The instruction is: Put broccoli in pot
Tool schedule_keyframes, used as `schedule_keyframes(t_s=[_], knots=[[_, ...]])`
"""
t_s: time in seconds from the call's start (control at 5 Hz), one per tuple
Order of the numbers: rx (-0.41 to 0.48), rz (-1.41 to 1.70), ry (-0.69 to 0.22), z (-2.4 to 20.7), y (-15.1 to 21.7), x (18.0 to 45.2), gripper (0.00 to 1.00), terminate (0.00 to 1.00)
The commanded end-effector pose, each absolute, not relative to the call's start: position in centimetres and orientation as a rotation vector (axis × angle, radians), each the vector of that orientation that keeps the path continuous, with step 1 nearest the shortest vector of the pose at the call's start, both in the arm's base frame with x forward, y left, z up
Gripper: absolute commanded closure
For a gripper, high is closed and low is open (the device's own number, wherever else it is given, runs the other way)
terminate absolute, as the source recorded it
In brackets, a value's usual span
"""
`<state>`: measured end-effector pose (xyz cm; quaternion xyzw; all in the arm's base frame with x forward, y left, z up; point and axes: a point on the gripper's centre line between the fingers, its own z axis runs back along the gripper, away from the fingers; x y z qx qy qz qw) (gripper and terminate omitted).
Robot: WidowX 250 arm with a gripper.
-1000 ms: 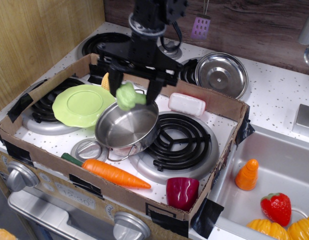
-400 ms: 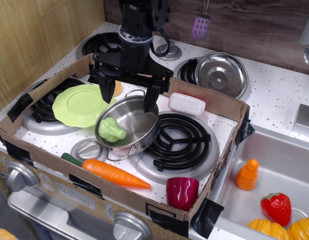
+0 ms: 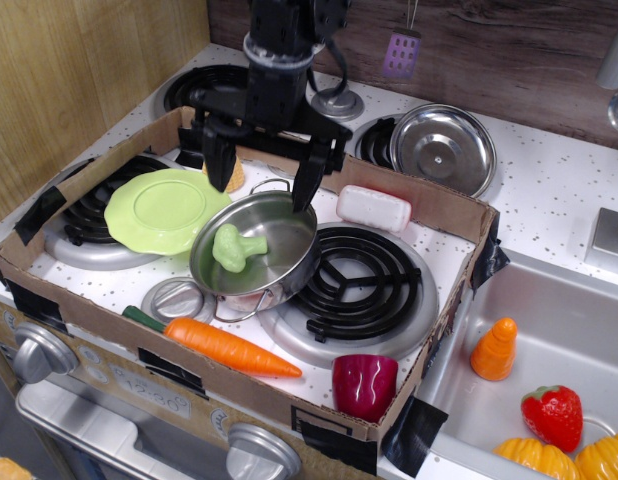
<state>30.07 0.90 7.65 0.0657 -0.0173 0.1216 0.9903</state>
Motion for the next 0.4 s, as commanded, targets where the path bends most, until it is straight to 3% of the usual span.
schedule_keyframes(t_s=[0.0,0.2], knots=[[0.150,0.199,-0.109,11.14,0.21,31.73,0.00,0.00],[0.150,0.199,-0.109,11.14,0.21,31.73,0.00,1.00]])
